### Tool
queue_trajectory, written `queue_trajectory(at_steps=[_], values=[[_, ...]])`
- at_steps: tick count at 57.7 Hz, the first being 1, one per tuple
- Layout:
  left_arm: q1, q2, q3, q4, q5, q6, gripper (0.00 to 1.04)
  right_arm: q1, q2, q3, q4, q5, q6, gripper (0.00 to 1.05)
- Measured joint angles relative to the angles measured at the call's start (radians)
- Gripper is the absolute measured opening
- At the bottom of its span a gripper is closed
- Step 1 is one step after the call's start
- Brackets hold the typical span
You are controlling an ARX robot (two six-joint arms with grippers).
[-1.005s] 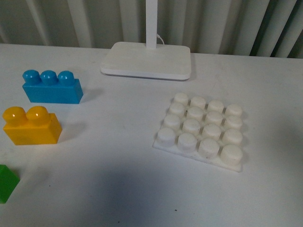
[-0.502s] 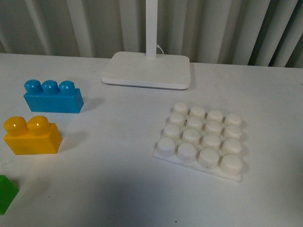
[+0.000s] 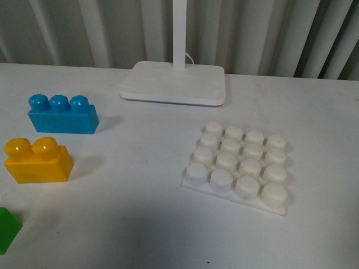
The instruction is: Insert yellow block into base center
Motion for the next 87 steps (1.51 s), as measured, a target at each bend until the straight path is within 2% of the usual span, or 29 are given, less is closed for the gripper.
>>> queue_trajectory(at_steps=[6,18,48,58,60,63,71,76,80,87], values=[[0.0,0.0,0.0,0.0,-0.001,0.0,0.98,0.0,-0.133,0.0,-0.16,0.0,0.0,0.01],[0.0,0.0,0.0,0.0,0.0,0.0,0.98,0.0,-0.168,0.0,-0.168,0.0,-0.002,0.01],[0.0,0.0,0.0,0.0,0.0,0.0,0.98,0.0,-0.168,0.0,-0.169,0.0,-0.002,0.97],[-0.002,0.002,0.0,-0.003,-0.006,-0.001,0.98,0.0,-0.168,0.0,-0.169,0.0,-0.002,0.96],[-0.01,0.02,0.005,-0.016,-0.045,-0.002,0.98,0.0,-0.168,0.0,-0.169,0.0,-0.002,0.96],[0.002,0.076,0.014,-0.009,-0.025,0.013,0.98,0.0,-0.168,0.0,-0.169,0.0,-0.002,0.96],[0.132,0.32,0.109,0.059,0.213,0.148,0.98,0.0,-0.168,0.0,-0.169,0.0,-0.002,0.96],[0.203,0.532,0.23,0.053,0.382,0.36,0.98,0.0,-0.168,0.0,-0.169,0.0,-0.002,0.96],[0.211,0.658,0.317,-0.003,0.463,0.51,0.98,0.0,-0.168,0.0,-0.169,0.0,-0.002,0.96],[0.182,0.873,0.51,-0.185,0.498,0.861,0.98,0.0,-0.168,0.0,-0.169,0.0,-0.002,0.96]])
